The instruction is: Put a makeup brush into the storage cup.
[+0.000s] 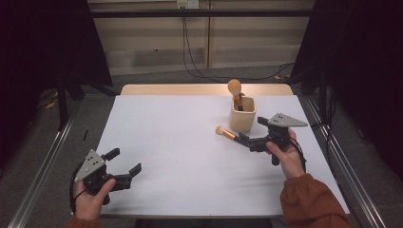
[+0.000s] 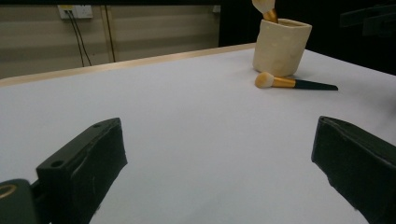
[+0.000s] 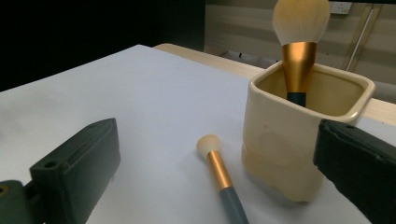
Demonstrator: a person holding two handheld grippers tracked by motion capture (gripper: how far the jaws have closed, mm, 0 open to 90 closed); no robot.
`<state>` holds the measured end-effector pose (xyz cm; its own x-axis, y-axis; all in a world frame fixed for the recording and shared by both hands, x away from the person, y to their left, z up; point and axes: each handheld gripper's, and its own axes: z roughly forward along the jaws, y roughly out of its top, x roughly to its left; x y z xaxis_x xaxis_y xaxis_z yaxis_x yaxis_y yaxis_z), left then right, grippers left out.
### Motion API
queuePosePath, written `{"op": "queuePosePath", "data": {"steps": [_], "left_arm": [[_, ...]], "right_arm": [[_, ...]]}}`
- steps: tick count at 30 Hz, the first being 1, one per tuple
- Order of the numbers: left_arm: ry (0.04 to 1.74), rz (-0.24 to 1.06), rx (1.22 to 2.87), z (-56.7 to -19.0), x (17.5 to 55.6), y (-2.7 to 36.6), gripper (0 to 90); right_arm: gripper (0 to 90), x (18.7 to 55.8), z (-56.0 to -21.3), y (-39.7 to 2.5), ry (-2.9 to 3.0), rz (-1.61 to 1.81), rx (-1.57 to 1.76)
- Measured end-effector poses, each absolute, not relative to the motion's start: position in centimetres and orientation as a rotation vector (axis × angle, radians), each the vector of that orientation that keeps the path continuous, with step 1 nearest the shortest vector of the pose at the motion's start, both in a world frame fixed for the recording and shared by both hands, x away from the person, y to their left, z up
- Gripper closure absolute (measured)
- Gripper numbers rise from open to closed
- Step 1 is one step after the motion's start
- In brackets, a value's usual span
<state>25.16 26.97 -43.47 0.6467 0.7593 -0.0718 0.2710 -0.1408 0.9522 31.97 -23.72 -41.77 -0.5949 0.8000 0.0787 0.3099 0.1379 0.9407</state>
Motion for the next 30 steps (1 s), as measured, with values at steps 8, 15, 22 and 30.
{"op": "queuePosePath", "data": {"steps": [8, 15, 22, 30], "left_arm": [[0.845, 0.525, 1.709, -43.5, 25.2, 27.0, 2.8], [0.844, 0.525, 1.712, -43.5, 25.2, 26.9, 2.9], [0.844, 0.527, 1.712, -43.5, 25.2, 27.0, 2.8], [0.844, 0.525, 1.712, -43.5, 25.2, 26.9, 2.8]], "right_arm": [[1.0, 33.5, -41.3, -23.2, 2.023, 1.418, 1.068], [2.5, 34.4, -41.1, -22.7, 2.121, 1.362, 1.084], [4.0, 34.9, -41.2, -22.7, 2.259, 1.272, 1.097], [4.3, 35.5, -41.2, -22.5, 2.411, 1.125, 1.112]]}}
